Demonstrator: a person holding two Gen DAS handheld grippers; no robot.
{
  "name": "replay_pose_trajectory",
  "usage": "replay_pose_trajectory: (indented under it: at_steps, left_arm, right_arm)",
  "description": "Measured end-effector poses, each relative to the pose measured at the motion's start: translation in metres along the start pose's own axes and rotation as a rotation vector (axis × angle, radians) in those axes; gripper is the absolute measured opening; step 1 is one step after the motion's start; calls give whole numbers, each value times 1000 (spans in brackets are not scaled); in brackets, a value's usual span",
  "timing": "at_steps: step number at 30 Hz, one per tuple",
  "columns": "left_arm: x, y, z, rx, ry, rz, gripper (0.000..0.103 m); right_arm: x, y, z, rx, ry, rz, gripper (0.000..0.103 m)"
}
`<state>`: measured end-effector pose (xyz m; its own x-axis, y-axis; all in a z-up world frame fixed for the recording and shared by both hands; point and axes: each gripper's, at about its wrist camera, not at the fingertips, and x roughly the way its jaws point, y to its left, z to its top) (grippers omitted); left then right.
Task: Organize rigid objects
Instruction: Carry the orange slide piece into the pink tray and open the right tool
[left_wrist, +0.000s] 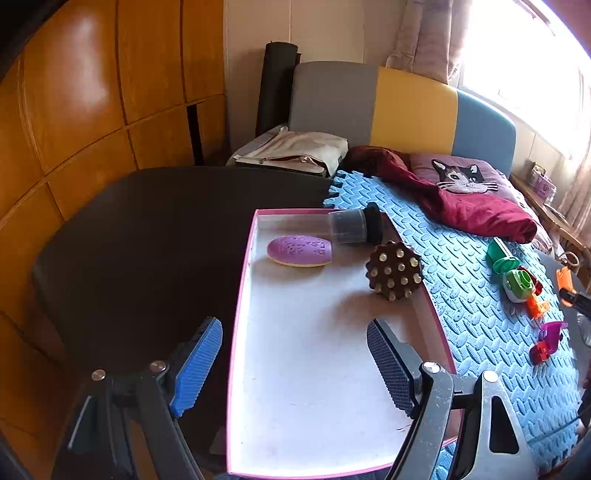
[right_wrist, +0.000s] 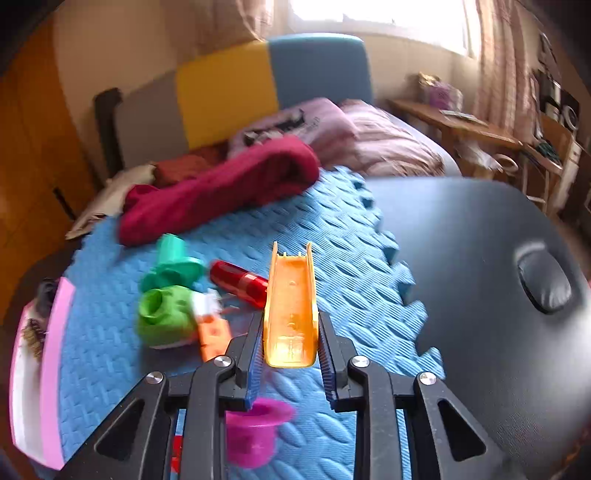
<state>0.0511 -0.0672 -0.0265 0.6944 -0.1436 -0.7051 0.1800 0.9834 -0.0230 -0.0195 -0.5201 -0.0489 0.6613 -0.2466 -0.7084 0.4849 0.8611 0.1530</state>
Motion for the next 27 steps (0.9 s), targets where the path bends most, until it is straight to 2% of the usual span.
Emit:
replay_pose_trajectory:
  at_steps: [3,8,12,17,22,27]
  left_arm:
    - [3,7,-2,-12,10,7,82]
    - [7,20,-5,-55,20,17,82]
    - [9,32,-7,-81,23,31,82]
    - [9,51,-10,-116,26,49,81]
    - [8,66,-13,-149,26,55,81]
    - [11,74,-15,-171,37,53,81]
  right_arm:
    - [-10,18,1,-3,-11,79,26]
    - [-27,83,-4,-109,-6,215,26]
    - [-36,155,-12,-224,22,365,26]
    - [-35,241,-38,-376,89,507,26]
    - [-13,315,-67,-506,173,562,26]
    - [33,359,-83,-573,259,507,26]
